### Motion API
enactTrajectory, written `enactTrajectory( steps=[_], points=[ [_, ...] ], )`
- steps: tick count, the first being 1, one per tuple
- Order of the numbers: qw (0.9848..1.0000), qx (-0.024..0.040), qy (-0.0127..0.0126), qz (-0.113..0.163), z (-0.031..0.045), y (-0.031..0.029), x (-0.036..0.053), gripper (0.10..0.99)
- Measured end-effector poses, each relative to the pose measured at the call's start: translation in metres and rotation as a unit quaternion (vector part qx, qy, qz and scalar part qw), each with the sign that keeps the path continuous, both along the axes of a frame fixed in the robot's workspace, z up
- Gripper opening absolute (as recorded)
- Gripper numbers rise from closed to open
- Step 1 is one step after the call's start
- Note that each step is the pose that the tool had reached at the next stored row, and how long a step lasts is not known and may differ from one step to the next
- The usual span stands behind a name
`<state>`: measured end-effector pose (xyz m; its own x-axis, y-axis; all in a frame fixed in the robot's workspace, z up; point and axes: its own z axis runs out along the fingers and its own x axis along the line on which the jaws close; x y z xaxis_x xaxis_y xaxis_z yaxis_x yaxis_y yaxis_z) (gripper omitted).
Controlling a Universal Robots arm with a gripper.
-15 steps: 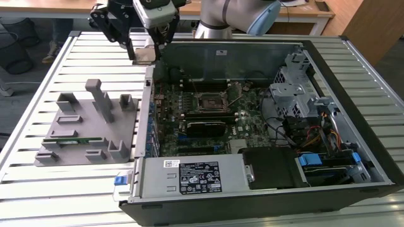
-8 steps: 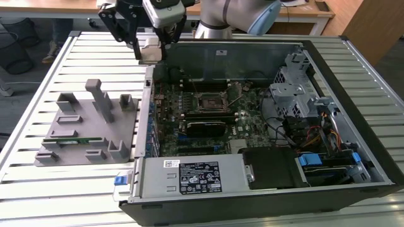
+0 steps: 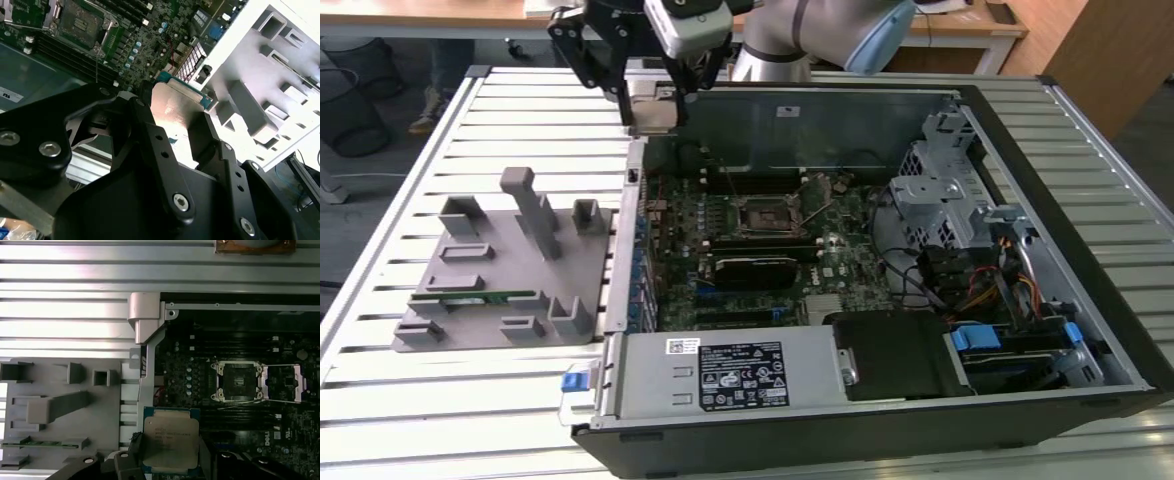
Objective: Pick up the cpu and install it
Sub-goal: 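Pick up the cpu and move it towards the insertion slot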
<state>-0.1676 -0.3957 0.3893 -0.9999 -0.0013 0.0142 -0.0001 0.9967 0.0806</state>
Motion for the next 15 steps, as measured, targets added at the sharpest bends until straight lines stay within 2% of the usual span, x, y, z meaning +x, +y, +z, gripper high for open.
enactTrajectory(
  steps=[15],
  points=[
    [1.0000, 0.0000, 0.0000, 0.000, 0.0000, 0.0023, 0.0261, 0.533]
  ],
)
